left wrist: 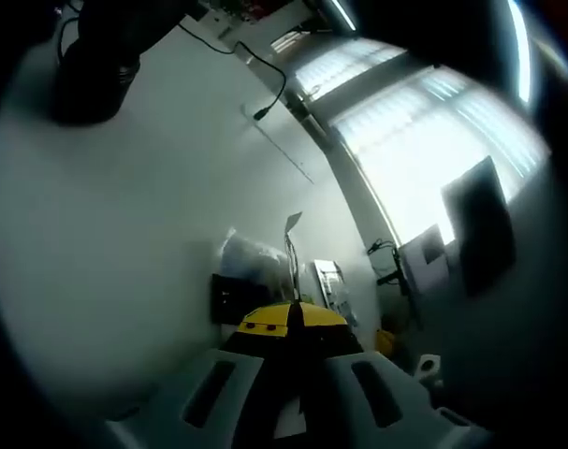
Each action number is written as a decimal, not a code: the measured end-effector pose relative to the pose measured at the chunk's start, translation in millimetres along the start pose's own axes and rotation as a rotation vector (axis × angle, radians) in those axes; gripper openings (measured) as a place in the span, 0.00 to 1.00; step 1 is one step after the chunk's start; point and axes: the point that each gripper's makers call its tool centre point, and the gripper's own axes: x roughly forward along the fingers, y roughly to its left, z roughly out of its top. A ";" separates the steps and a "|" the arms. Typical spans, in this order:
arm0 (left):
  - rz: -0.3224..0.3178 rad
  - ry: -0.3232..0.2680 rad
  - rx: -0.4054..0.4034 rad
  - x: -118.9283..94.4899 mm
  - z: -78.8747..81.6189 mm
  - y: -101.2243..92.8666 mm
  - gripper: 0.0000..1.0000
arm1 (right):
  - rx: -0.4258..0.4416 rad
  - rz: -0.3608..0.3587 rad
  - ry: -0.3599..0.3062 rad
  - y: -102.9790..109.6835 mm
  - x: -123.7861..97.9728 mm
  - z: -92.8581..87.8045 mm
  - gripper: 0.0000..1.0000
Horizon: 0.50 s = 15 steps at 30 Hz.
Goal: Clip sheet goods on table flip sheet goods clip sheet goods scan sheet goods put sheet goods back to table
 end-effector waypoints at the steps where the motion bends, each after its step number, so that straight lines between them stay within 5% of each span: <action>1: 0.003 -0.002 -0.003 -0.2 0.8 -0.9 0.00 | 0.001 0.009 -0.009 2.6 0.8 1.7 0.00; 8: 0.056 0.000 -0.011 -0.5 3.9 -3.2 0.00 | 0.016 0.011 -0.005 -4.8 1.6 -3.0 0.00; 15: 0.099 0.005 0.049 9.4 2.3 -27.8 0.00 | 0.023 0.002 -0.007 -6.4 2.6 -4.9 0.00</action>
